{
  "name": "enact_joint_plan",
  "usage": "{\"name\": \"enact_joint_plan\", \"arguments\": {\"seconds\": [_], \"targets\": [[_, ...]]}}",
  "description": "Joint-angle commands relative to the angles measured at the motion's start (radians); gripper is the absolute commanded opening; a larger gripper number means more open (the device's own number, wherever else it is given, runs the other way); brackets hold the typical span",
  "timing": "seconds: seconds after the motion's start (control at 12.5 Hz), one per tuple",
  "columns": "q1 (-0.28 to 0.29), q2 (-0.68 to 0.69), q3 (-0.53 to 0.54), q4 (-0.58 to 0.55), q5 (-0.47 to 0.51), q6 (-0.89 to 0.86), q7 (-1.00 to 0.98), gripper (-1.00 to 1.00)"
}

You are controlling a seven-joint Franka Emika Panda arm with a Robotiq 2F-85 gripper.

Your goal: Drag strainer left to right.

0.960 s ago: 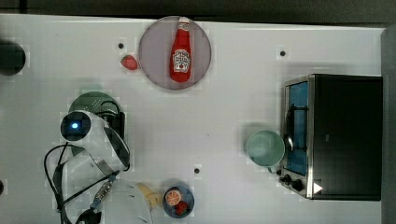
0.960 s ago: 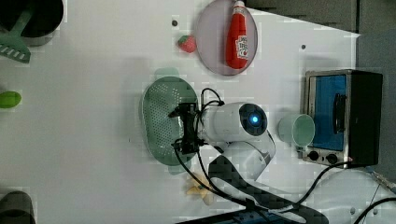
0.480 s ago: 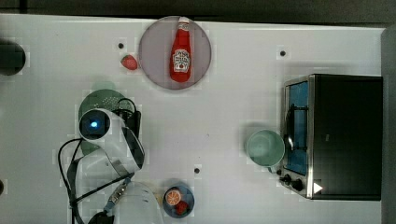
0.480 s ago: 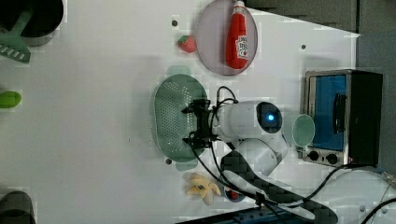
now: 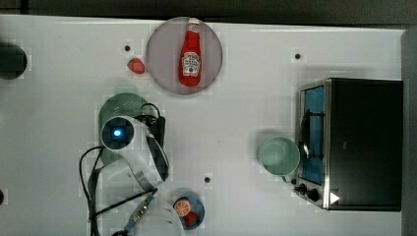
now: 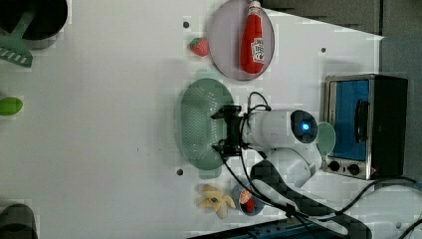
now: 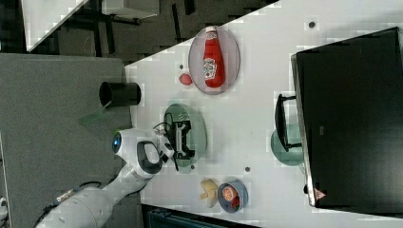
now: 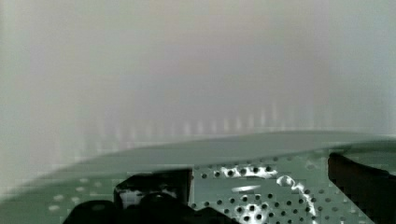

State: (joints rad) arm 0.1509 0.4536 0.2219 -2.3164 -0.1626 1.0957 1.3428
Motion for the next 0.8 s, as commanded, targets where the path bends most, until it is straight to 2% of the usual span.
{"name": "enact_joint_plan", "arguments": {"seconds": [0.08, 0.8], "targets": [[-0.044, -0.043, -0.062, -0.023, 0.011, -0.03, -0.135, 1.0], [-0.067, -0.072, -0.244, -0.06, 0.011, -0.016, -0.389, 1.0]]}}
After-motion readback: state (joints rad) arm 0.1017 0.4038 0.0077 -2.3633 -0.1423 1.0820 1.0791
